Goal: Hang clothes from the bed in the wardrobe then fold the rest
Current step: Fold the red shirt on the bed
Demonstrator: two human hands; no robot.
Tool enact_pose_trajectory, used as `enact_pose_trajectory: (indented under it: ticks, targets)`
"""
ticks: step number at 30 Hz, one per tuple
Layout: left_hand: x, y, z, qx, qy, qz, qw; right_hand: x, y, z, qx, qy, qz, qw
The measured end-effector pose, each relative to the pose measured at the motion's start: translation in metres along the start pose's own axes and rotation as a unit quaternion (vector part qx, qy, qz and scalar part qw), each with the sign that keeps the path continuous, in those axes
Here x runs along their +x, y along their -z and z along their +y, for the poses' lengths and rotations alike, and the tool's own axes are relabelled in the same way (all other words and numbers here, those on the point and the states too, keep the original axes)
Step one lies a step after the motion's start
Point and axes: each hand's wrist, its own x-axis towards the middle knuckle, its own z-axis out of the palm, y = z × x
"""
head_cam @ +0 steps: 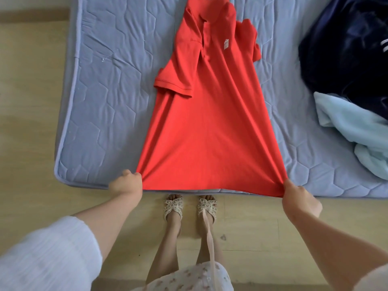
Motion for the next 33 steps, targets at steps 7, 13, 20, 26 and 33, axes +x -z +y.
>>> enact_pose_trajectory:
  ticks: [7,13,20,26,33]
  targets:
    - [0.002,-0.015,0.008,0.028,-0.014,-0.063,0.998,-0.005,-0.009,-0.008,0.011,-0.018,-0.061,0.998]
    - [-0.002,-0.017,0.021,-0.001,-0.052,-0.103,0.993,-0.004,-0.003,-0.034,0.017,0.002,-0.103,0.995]
    - [-0.012,0.014,0.029,-0.079,-0.068,-0.09,0.99,-0.012,0.02,-0.061,0.053,0.05,-0.097,0.993]
    - [-0.01,0.065,0.017,-0.335,-0.106,-0.121,0.928,-0.02,0.067,-0.088,0.131,0.063,-0.108,0.983]
    - [0.024,0.128,0.001,-0.454,-0.116,-0.056,0.882,-0.018,0.122,-0.14,0.235,0.097,-0.091,0.963]
